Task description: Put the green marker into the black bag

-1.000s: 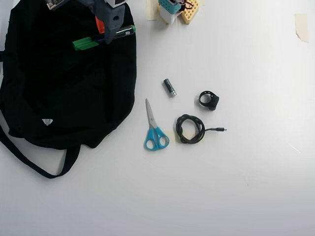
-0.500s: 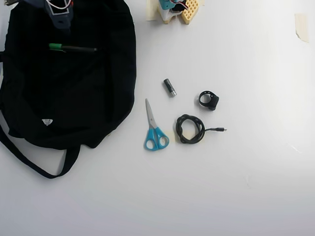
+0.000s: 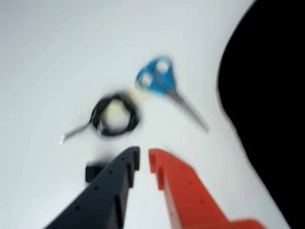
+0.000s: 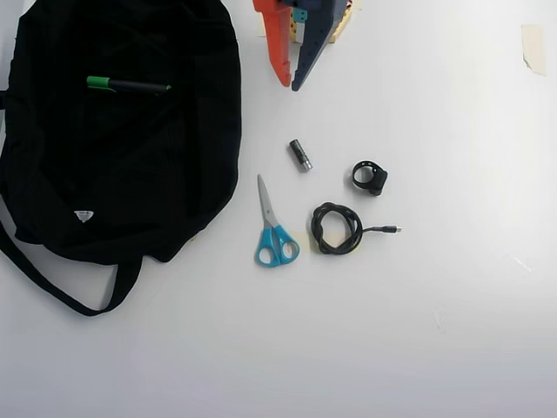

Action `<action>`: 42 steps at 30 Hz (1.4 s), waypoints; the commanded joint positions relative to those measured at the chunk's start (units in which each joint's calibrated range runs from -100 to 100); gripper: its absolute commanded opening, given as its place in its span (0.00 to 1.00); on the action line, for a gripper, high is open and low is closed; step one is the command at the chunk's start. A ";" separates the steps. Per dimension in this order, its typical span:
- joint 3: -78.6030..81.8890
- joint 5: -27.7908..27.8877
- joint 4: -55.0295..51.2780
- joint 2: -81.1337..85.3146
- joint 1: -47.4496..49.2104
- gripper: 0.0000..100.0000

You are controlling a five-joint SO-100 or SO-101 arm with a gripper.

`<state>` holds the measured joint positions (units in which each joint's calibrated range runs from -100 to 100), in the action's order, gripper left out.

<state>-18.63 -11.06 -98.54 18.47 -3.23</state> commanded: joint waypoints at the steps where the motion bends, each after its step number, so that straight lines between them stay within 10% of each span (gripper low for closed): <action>1: 11.98 0.16 5.43 8.83 5.33 0.02; 21: 81.62 9.54 30.84 59.95 11.01 0.02; 42: 118.00 13.63 29.29 80.95 10.86 0.02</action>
<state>97.72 2.61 -68.40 98.67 7.35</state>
